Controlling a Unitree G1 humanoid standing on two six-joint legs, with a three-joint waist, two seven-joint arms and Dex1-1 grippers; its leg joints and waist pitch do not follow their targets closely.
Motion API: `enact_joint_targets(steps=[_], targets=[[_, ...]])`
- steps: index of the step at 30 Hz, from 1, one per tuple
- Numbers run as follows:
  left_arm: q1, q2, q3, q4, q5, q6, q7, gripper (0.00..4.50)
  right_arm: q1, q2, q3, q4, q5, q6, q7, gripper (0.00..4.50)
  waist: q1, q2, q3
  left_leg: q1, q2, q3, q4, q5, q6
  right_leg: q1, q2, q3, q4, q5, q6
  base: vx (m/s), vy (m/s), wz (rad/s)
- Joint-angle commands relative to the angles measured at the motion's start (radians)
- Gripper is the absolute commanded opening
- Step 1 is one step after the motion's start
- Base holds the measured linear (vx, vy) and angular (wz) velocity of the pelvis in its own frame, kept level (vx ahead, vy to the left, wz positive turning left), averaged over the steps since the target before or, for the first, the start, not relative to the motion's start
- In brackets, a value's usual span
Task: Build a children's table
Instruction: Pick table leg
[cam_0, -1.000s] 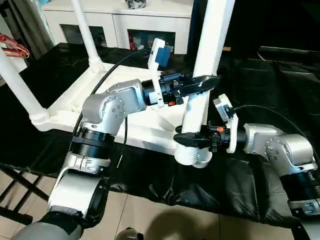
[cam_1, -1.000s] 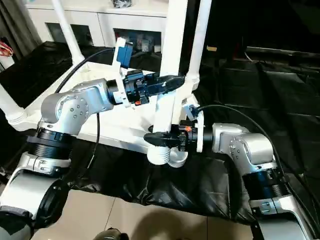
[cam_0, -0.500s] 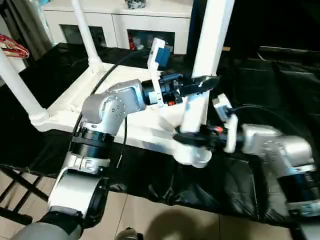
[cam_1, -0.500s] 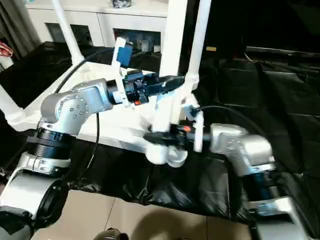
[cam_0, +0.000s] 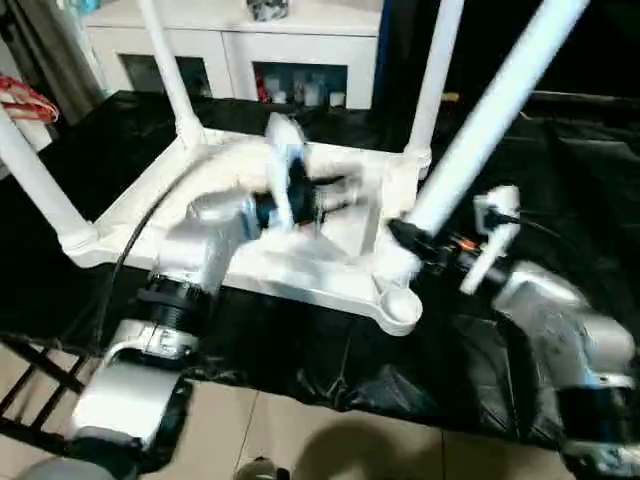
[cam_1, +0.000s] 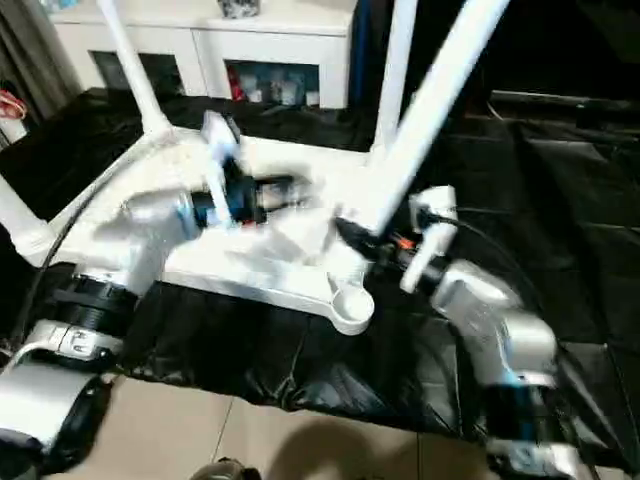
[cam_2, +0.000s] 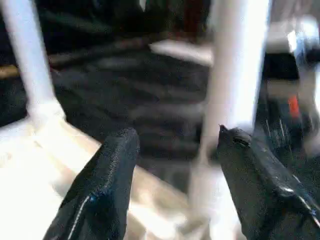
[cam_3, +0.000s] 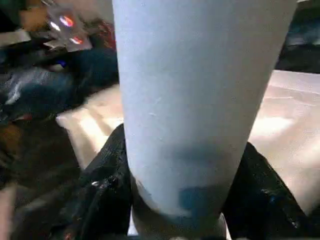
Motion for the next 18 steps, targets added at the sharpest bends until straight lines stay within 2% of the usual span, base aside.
enact_joint_targets(steps=[1, 6, 7, 8, 9, 10, 11, 13, 18], targets=[[-0.008, 0.023, -0.069, 0.044, 0.068, -0.063, -0.092, 2.91, 0.009, -0.019, 0.018, -0.027, -0.044, -0.022, -0.028, 1.89, -0.006, -0.001, -0.081, 0.021, 0.040, -0.027, -0.066, -0.158, 0.009, 0.057, -0.081, 0.046, -0.083, -0.257, -0.128, 0.000, 0.000, 0.00], [-0.027, 0.040, -0.136, 0.126, 0.130, -0.138, -0.201, 2.91, 0.026, -0.033, 0.021, -0.035, -0.069, -0.034, -0.059, 1.89, -0.007, -0.004, -0.080, 0.019, 0.040, -0.025, -0.065, -0.170, 0.017, 0.060, -0.085, 0.046, -0.084, -0.268, -0.150, 0.000, 0.000, 0.00], [-0.033, 0.047, -0.170, 0.163, 0.165, -0.184, -0.241, 2.91, 0.029, -0.034, 0.016, -0.038, -0.075, -0.033, -0.067, 1.89, -0.006, 0.006, -0.080, 0.021, 0.041, -0.026, -0.065, -0.175, 0.017, 0.059, -0.085, 0.046, -0.085, -0.274, -0.149, 0.000, 0.000, 0.00], [-0.033, 0.047, -0.170, 0.163, 0.165, -0.184, -0.241, 2.91, 0.029, -0.034, 0.016, -0.038, -0.075, -0.033, -0.067, 1.89, -0.007, 0.000, -0.080, 0.019, 0.041, -0.026, -0.066, -0.176, 0.016, 0.061, -0.084, 0.046, -0.083, -0.269, -0.145, 0.000, 0.000, 0.00], [-0.039, 0.048, -0.194, 0.200, 0.196, -0.216, -0.262, 2.91, 0.030, -0.036, 0.014, -0.035, -0.080, -0.035, -0.071, 1.89, -0.008, 0.001, -0.080, 0.020, 0.042, -0.027, -0.066, -0.178, 0.015, 0.061, -0.084, 0.046, -0.081, -0.264, -0.151, 0.000, 0.000, 0.00], [-0.043, 0.047, -0.216, 0.239, 0.233, -0.249, -0.243, 2.91, 0.031, -0.036, 0.014, -0.032, -0.085, -0.038, -0.074, 1.89, -0.009, 0.008, -0.079, 0.022, 0.040, -0.026, -0.065, -0.189, 0.016, 0.058, -0.083, 0.045, -0.087, -0.279, -0.148, 0.000, 0.000, 0.00], [-0.046, 0.045, -0.227, 0.263, 0.255, -0.270, -0.225, 2.73, 0.032, -0.036, 0.015, -0.030, -0.087, -0.041, -0.075, 1.89, -0.010, 0.005, -0.079, 0.022, 0.041, -0.026, -0.065, -0.197, 0.015, 0.059, -0.084, 0.046, -0.087, -0.281, -0.148, 0.000, 0.000, 0.00], [-0.052, 0.041, -0.240, 0.309, 0.288, -0.300, -0.195, 2.55, 0.036, -0.035, 0.020, -0.032, -0.093, -0.044, -0.080, 1.89, -0.009, 0.008, -0.081, 0.021, 0.041, -0.026, -0.063, -0.188, 0.018, 0.061, -0.085, 0.046, -0.086, -0.277, -0.150, 0.000, 0.000, 0.00], [-0.073, 0.032, -0.243, 0.380, 0.327, -0.341, -0.123, 2.16, 0.043, -0.034, 0.032, -0.044, -0.097, -0.042, -0.085, 1.89, -0.008, 0.008, -0.082, 0.019, 0.040, -0.026, -0.061, -0.173, 0.030, 0.061, -0.084, 0.045, -0.084, -0.252, -0.163, 0.000, 0.000, 0.00]])
